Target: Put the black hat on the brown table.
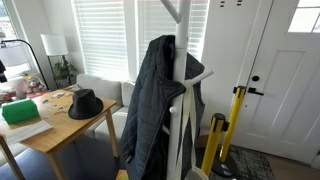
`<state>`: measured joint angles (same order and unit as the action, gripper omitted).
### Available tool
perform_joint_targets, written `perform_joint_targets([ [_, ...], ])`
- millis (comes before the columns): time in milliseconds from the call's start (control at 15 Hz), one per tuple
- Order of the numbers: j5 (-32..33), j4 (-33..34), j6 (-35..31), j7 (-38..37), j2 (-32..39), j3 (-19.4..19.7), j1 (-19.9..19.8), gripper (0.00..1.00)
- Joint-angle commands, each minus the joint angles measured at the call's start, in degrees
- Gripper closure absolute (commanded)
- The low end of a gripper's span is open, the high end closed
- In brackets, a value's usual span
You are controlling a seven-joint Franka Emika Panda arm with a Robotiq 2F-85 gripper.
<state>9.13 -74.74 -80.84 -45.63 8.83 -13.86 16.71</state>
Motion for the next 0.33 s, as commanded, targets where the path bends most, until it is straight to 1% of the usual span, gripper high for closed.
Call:
perform_joint_targets([
  [0,-0.2,-0.2,0.0,0.2,-0.6,-0.1,0.0,0.0],
  [267,-0.5,-0.6,0.0,0.4,-0.9,-0.1,-0.1,0.0],
])
